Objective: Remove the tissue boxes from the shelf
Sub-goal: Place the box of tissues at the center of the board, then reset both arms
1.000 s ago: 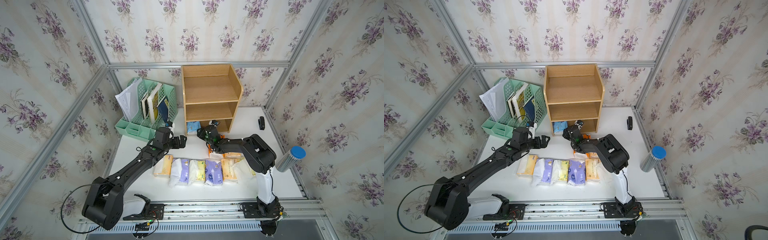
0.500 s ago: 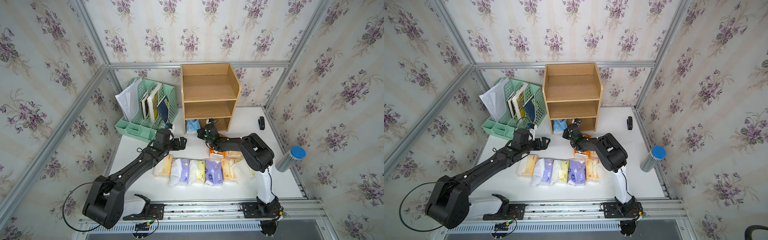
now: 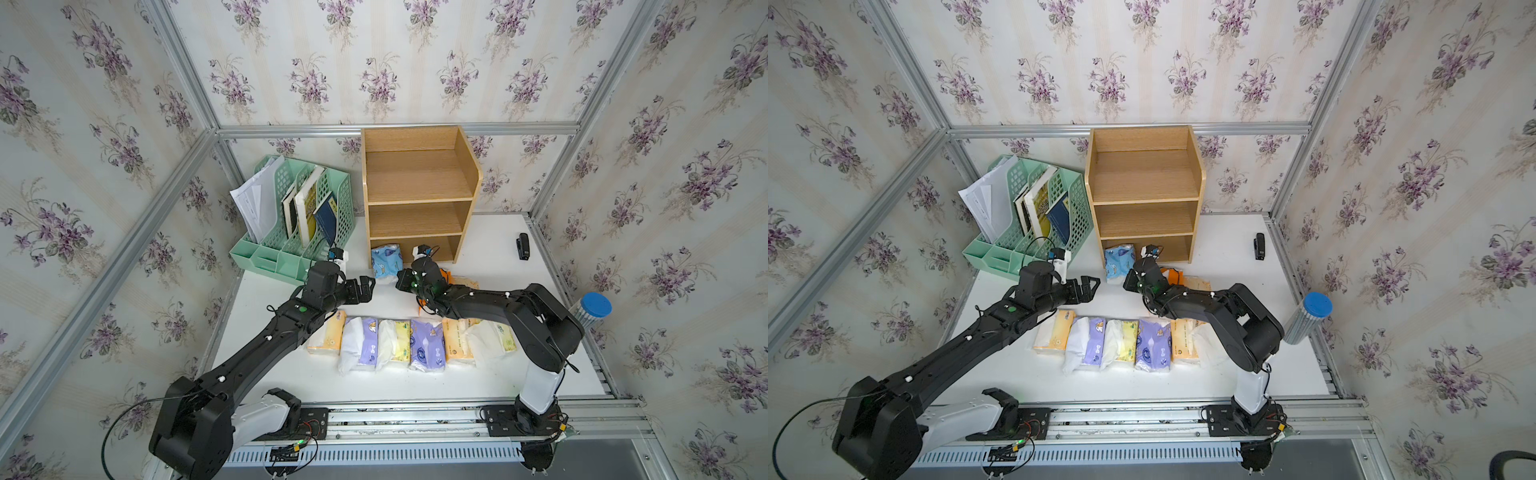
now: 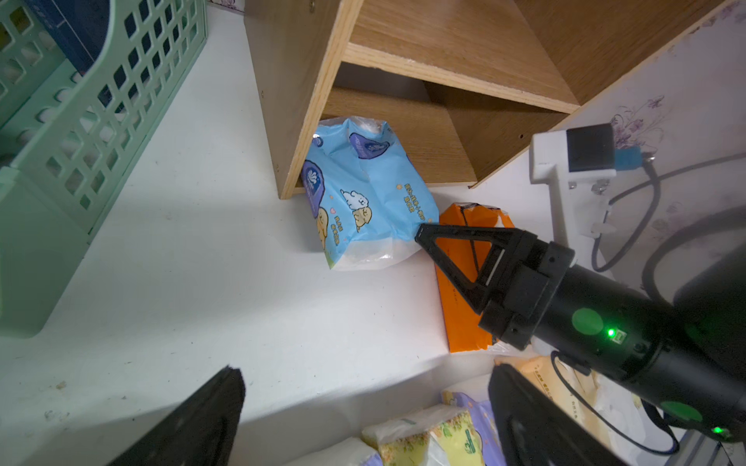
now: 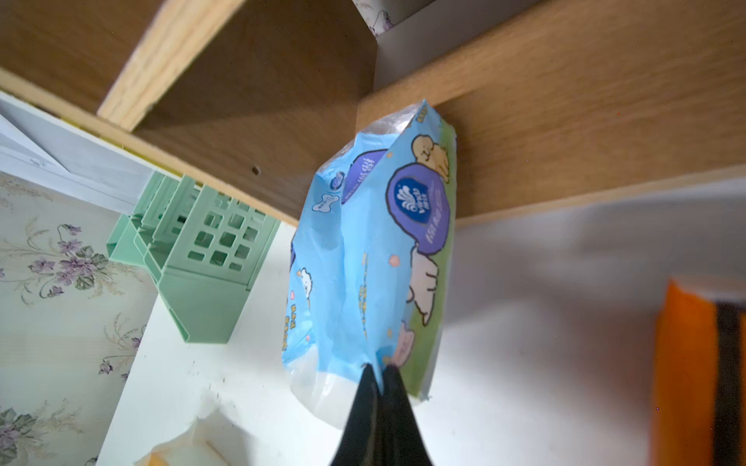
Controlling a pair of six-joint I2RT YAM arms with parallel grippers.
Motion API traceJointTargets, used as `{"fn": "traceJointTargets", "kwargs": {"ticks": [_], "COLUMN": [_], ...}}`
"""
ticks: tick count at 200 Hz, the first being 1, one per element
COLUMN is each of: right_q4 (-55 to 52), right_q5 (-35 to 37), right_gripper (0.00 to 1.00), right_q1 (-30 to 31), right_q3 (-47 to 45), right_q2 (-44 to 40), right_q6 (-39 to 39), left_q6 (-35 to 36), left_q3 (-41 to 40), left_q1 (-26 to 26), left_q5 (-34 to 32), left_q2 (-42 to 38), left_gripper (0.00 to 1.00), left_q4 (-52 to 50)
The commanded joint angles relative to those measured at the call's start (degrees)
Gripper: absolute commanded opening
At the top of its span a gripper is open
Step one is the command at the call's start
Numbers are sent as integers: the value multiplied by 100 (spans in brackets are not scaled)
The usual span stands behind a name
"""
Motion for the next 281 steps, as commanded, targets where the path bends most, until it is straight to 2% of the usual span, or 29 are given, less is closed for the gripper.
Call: {"fn": "traceJointTargets", "kwargs": {"ticks": [1,55,62,77,100,118,138,144,167,178,188,208,217,234,243,268,281], "right_q4": [-524,-753,-747,-750,-1058,-1432,-1828,-1935,-2245,-2291,-2230,-1944,-1645,-921,-514,337,499], "right_q5": [369,744,766,635,694,1033,1699,1976,3219,3485,3345,1892,1362,842,509,691,745], "right_gripper": [4,10,16,43,58,69,88,99,100,100,100,100,100,100,100,100,100], "right_q1": [226,640,678,694,725,725,725,725,584,252,-265,-1985,-2645,-3560,-3892,-4011,-4024], "right_q3": [-227,-1125,-1217,-1307,-1210,-1125,-1091,-1117,-1273,-1371,-1515,-1891,-2150,-2689,-2966,-3392,-3417], "right_q2": [-264,-977,-1087,-1302,-1761,-2298,-3017,-3240,-4010,-4319,-4600,-5084,-5262,-5486,-5517,-5244,-4971], "right_q6": [13,297,300,250,39,-182,-529,-660,-1312,-1752,-2140,-2638,-2821,-2851,-2812,-3102,-3187], "left_q6": [-100,-214,-216,-216,-197,-115,117,210,564,934,1308,2063,2316,2652,2572,2663,2810], "left_q3": [107,198,200,205,239,243,214,200,43,-165,-397,-781,-917,-1383,-1645,-1996,-2007], "left_q1": [-200,-1062,-1118,-1227,-1283,-1283,-1283,-1283,-1276,-1264,-1223,-989,-741,-114,120,707,1119], "left_q5": [-289,-1130,-1198,-1343,-1637,-1946,-2484,-2708,-3929,-4452,-4901,-5410,-5214,-3895,-3547,-3826,-3599], "left_q2": [-137,-591,-648,-767,-1015,-1366,-1847,-1989,-2572,-2861,-3069,-3179,-3128,-3065,-3029,-2657,-2379], "left_gripper": [99,99,99,99,99,99,99,99,99,99,99,99,99,99,99,99,99], "left_q4": [-324,-853,-901,-1017,-1303,-1569,-1841,-1903,-2035,-1761,-1404,-736,-478,290,690,1319,1466]}}
